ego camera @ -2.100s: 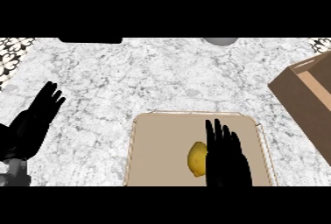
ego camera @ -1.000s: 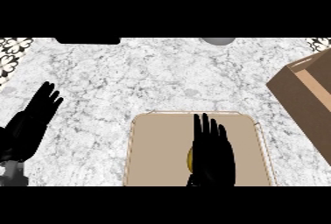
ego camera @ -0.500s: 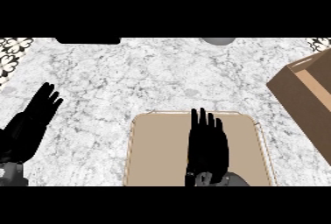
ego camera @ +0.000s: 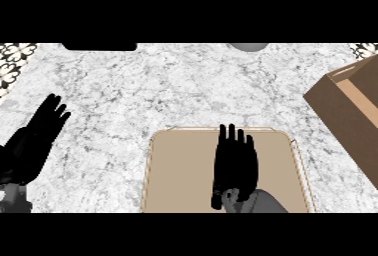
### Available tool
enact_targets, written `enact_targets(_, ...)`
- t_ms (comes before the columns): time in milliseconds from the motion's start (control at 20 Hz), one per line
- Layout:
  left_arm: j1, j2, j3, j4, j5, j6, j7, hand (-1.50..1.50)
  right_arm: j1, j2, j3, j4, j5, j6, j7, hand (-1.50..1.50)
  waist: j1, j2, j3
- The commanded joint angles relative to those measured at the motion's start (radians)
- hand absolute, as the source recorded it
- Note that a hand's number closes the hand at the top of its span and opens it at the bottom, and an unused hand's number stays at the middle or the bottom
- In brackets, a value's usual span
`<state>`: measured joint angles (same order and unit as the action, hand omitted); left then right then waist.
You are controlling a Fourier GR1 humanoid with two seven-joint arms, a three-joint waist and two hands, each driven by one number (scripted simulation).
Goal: Pick the lemon from the tray and place it in the cardboard box
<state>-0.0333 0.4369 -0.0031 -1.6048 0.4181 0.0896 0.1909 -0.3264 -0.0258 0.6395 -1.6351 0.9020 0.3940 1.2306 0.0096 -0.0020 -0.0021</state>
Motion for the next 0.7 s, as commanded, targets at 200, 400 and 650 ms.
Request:
enact_targets(200,-0.003,0.001,0.009,-0.041,0.002,0.008,0.040,0.00,-0.036,0.025,0.002,0.066,-0.015,0.058,0.256,-1.50,0.000,-0.001,0.001)
enact_targets(400,0.052,-0.027,0.003,-0.017,-0.001,-0.030,-0.028,0.00,-0.027,0.025,-0.027,0.050,-0.043,0.087,0.256,-1.50,0.000,-0.001,0.000)
enact_targets(650,-0.020,0.005,0.035,0.009,0.003,-0.027,0.019,0.00,-0.013,0.025,0.019,0.129,-0.054,0.021,0.256,-1.50,-0.001,0.002,0.001)
